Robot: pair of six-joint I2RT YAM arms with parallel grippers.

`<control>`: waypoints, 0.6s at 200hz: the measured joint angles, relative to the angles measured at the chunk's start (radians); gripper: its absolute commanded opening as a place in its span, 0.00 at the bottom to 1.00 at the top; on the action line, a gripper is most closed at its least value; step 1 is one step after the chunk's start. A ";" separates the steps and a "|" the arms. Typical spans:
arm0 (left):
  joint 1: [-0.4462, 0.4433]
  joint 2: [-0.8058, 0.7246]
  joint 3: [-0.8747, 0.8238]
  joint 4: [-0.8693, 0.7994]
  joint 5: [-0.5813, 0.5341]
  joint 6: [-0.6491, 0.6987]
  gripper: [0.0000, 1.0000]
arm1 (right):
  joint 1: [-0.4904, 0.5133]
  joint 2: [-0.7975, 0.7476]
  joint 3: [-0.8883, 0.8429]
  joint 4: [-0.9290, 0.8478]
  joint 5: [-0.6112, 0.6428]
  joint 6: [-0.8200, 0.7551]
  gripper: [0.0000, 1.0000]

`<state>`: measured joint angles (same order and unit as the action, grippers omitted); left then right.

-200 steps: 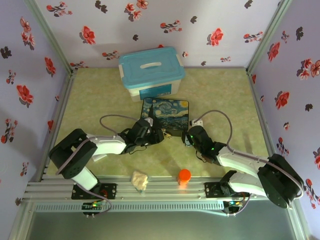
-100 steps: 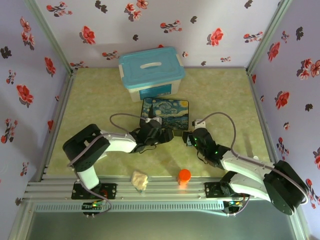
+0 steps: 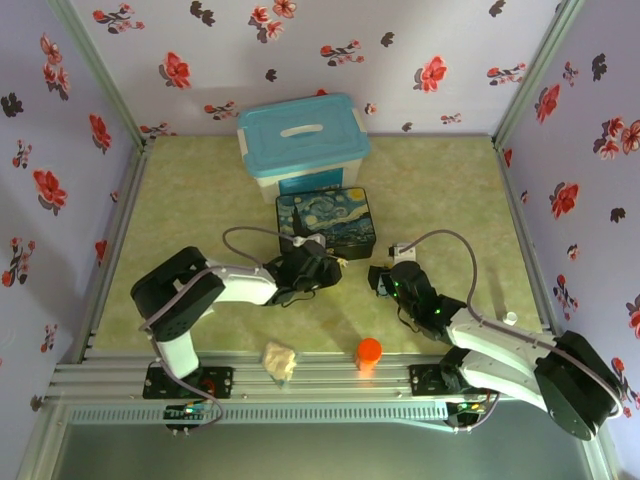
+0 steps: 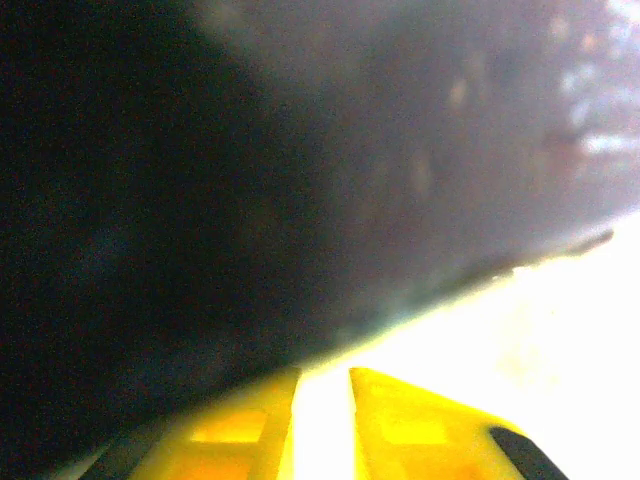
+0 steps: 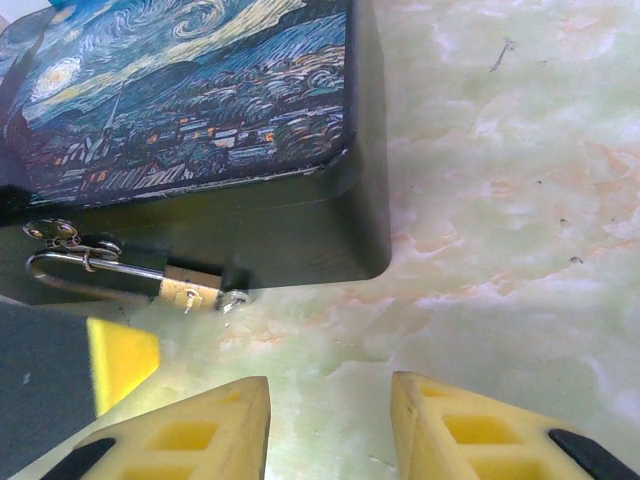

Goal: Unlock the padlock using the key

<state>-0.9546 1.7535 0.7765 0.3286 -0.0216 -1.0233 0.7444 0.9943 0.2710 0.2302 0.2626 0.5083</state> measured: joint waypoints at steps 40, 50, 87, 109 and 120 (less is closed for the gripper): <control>0.018 -0.053 -0.011 -0.061 0.042 0.001 0.19 | 0.002 0.041 0.000 0.014 -0.013 0.000 0.35; 0.033 -0.064 -0.025 -0.060 0.049 0.001 0.20 | 0.007 0.050 0.000 0.027 -0.019 -0.003 0.36; 0.072 -0.098 -0.060 -0.057 0.046 -0.002 0.33 | 0.040 0.134 0.019 0.073 -0.035 -0.085 0.42; 0.077 -0.128 -0.060 -0.048 0.039 0.002 0.34 | 0.055 0.222 0.056 0.114 -0.045 -0.161 0.45; 0.083 -0.134 -0.060 -0.041 0.037 0.002 0.31 | 0.055 0.267 0.071 0.153 -0.058 -0.193 0.46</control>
<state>-0.8715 1.6196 0.7166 0.2874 0.0158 -1.0210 0.7994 1.2617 0.3420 0.3836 0.2050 0.3153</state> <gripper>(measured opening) 0.333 0.450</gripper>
